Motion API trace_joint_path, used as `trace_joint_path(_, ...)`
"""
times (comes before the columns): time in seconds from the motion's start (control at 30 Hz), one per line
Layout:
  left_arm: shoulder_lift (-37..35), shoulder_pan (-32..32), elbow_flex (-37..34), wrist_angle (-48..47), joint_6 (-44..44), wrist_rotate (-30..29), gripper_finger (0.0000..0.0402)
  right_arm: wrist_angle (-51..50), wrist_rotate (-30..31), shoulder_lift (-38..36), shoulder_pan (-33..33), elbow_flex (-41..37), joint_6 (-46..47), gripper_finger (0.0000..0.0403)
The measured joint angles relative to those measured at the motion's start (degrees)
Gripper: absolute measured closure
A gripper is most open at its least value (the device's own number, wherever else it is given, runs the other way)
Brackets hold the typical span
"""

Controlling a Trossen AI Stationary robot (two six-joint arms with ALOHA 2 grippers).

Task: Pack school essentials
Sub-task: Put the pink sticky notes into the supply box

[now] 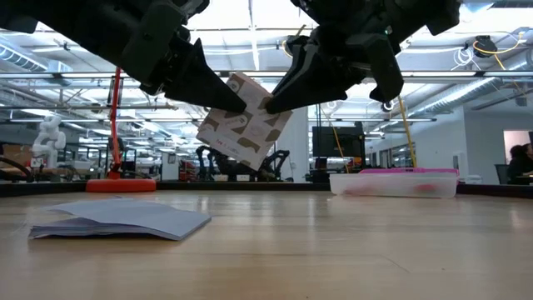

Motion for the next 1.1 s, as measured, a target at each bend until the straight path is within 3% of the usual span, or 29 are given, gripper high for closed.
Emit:
trace_joint_path(0.3,0.0,0.0,0.0,-0.7,-4.1,-1.9,0.0235,-5.1,1.0,-1.6,-0.1,0.0,-1.0,0.0392)
trace_joint_path(0.43,0.0,0.0,0.0,-2.7,-8.8,-2.0,0.0193,-10.5,4.3,-3.6,-0.2,0.0,-1.1,0.0389)
trace_joint_path(0.63,0.0,0.2,0.0,-5.8,-17.8,-2.0,0.0178,-20.6,14.3,-8.6,-0.2,0.0,-1.1,0.0390)
trace_joint_path(0.83,0.0,0.1,0.0,-4.6,-21.0,-1.9,0.0177,-30.1,25.1,-13.3,-2.9,0.0,0.2,0.0391)
trace_joint_path(1.1,0.0,0.1,0.0,-3.7,-21.0,-1.9,0.0177,-39.4,27.4,-16.9,-10.9,0.0,6.1,0.0391)
